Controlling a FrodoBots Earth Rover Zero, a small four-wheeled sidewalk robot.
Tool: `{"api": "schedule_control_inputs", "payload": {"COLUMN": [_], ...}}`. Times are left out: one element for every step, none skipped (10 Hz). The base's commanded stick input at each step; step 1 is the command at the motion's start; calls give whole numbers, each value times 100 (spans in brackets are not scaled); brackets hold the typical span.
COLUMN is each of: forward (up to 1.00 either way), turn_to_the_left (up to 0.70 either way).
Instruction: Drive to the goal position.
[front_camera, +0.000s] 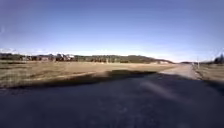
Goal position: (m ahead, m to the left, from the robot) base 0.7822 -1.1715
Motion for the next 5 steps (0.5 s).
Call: {"api": "schedule_control_inputs", "payload": {"forward": [0, 0, 0, 0, 0], "turn_to_the_left": [-50, -50, -50, -50, -50]}}
